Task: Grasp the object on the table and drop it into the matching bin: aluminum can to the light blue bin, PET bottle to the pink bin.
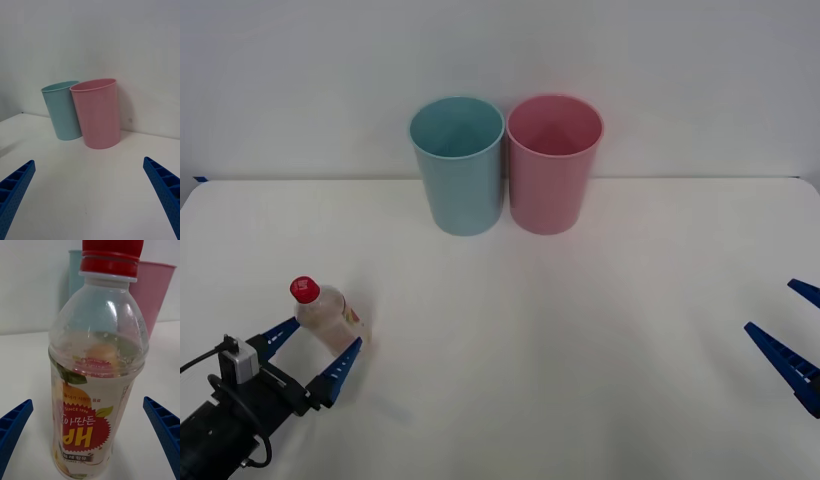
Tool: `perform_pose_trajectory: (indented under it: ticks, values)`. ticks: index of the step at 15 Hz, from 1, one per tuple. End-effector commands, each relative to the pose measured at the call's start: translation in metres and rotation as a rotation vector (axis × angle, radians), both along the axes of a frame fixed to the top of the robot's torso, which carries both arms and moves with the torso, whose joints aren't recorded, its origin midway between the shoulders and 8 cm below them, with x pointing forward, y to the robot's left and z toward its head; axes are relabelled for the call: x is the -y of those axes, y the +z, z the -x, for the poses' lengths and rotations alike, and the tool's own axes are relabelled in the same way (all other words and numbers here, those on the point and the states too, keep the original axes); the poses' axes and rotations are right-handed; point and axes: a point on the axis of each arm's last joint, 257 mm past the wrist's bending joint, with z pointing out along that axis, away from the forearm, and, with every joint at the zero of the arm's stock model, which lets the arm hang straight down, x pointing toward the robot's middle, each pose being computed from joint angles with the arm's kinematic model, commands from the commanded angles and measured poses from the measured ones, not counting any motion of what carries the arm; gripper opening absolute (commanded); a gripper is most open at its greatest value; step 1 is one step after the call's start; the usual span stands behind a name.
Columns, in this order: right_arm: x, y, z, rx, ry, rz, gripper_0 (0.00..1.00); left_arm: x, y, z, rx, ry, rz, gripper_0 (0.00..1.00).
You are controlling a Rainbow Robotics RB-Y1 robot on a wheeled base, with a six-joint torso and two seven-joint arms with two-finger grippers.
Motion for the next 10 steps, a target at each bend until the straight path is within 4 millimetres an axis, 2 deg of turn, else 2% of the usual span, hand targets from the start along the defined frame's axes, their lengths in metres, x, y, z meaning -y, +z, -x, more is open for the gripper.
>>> perform_pose_trajectory:
  ticks: [1,8,9,10]
  values:
    - [0.0,0.0,0.0,0.0,0.0,0.0,1.0,0.0049,0.0002,-0.0084,0.002,0.005,-0.009,1.0]
    - [0.0,0.0,0.0,0.0,0.0,0.0,1.0,0.0107,0.001,-0.0148,0.003,0.004,-0.006,1.0]
    - [0.0,0.0,0.0,0.0,0.0,0.0,1.0,0.0102,0.001,-0.0148,0.003,0.004,-0.007,0.68]
    - [0.0,0.0,0.0,0.0,0.0,0.0,1.0,0.0102,0.001,-0.0148,0.003,0.004,-0.007,0.19]
